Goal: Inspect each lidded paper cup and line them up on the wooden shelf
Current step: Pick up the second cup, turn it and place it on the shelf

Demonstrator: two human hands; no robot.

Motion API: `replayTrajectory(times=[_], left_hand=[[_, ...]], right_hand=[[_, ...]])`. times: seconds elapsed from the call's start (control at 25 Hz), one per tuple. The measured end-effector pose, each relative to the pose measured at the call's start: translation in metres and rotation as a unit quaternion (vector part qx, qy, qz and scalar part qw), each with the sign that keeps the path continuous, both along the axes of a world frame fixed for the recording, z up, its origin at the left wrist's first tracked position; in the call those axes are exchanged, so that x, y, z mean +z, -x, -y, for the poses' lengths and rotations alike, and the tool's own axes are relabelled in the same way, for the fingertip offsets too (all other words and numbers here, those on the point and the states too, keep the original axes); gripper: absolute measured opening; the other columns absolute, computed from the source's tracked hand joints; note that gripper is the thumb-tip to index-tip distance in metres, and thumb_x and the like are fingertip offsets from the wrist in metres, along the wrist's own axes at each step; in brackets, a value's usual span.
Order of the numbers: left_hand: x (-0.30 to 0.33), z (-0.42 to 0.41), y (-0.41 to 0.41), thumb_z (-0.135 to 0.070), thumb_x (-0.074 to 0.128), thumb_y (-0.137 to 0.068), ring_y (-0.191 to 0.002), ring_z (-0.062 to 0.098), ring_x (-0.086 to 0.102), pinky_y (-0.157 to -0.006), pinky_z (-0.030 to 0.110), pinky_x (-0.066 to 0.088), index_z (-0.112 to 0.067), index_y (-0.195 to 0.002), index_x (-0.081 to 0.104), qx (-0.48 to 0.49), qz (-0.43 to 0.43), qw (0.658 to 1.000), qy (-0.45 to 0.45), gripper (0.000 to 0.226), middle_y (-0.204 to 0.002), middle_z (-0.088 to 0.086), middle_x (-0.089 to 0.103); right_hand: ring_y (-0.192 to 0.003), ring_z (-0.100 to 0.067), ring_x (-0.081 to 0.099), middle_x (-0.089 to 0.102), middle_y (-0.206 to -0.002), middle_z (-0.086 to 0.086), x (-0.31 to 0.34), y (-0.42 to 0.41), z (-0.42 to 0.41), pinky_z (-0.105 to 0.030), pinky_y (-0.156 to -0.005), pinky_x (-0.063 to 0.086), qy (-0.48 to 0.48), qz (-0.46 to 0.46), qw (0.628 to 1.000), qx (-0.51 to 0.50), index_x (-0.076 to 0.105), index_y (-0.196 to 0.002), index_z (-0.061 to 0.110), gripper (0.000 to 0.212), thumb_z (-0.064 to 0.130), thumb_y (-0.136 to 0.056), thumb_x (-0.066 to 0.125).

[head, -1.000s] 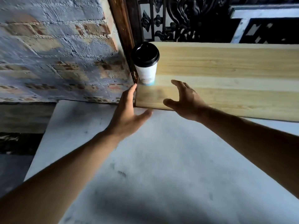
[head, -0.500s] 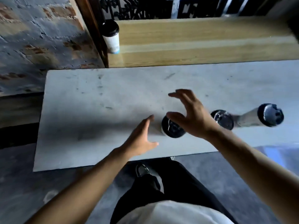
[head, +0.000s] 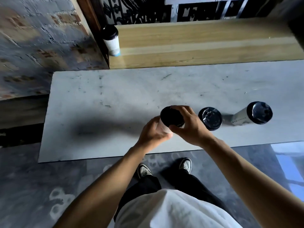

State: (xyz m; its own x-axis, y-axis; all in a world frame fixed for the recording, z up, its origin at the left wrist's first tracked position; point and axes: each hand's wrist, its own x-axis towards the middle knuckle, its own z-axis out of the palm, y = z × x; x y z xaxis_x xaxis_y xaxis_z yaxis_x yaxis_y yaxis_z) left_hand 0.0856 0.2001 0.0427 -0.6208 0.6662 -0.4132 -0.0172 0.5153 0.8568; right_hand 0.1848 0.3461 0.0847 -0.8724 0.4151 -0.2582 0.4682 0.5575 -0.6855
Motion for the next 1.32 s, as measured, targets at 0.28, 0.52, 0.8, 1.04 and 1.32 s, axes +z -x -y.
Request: replayTrajectory(times=[0.28,0.52,0.8,1.04,1.32], left_hand=[[0.077,0.011,-0.014,-0.049,0.078,-0.068,-0.071,0.024,0.072,-0.061,0.04,0.059,-0.036,-0.09,0.072,0.095,0.058,0.992,-0.056,0.026,-0.079,0.0,0.075],[0.106,0.01,-0.016,-0.04,0.071,-0.079,-0.062,0.035,0.071,-0.047,0.034,0.056,0.001,-0.113,0.069,0.132,0.348,0.923,-0.092,0.053,-0.088,0.024,0.067],[0.117,0.003,-0.017,-0.049,0.072,-0.076,-0.062,0.03,0.064,-0.051,0.033,0.05,-0.002,-0.116,0.067,0.088,0.364,0.921,-0.11,0.063,-0.09,0.019,0.068],[0.124,-0.004,-0.019,-0.047,0.074,-0.07,-0.061,0.028,0.061,-0.052,0.03,0.047,-0.006,-0.105,0.071,0.091,0.377,0.915,-0.109,0.054,-0.086,0.016,0.068],[0.118,-0.008,-0.03,-0.049,0.078,-0.064,-0.057,0.027,0.06,-0.05,0.028,0.045,-0.007,-0.102,0.074,0.128,0.392,0.905,-0.104,0.056,-0.087,0.016,0.068]], right_hand=[[-0.112,-0.02,0.068,0.075,-0.115,0.003,0.047,0.017,-0.045,-0.048,-0.105,0.05,0.2,-0.02,0.98,-0.007,0.065,-0.118,0.042,0.045,0.07,-0.084,0.056],[-0.103,-0.022,0.072,0.081,-0.102,-0.003,0.041,0.043,-0.06,-0.049,-0.105,0.05,0.28,-0.016,0.957,-0.07,0.081,-0.093,0.016,0.085,0.09,-0.079,0.042],[-0.104,-0.048,0.065,0.067,-0.127,-0.033,0.062,0.055,-0.048,-0.056,-0.09,0.05,0.461,-0.105,0.881,-0.022,0.067,-0.11,0.008,0.03,0.032,-0.096,0.055],[-0.102,-0.032,0.067,0.069,-0.121,-0.019,0.072,0.049,-0.052,-0.039,-0.083,0.056,0.496,-0.08,0.864,0.034,0.07,-0.121,0.017,0.047,0.046,-0.096,0.045],[-0.098,-0.036,0.065,0.067,-0.117,-0.034,0.066,0.042,-0.043,-0.046,-0.087,0.049,0.457,-0.137,0.879,-0.004,0.073,-0.11,0.009,0.03,0.02,-0.084,0.061]])
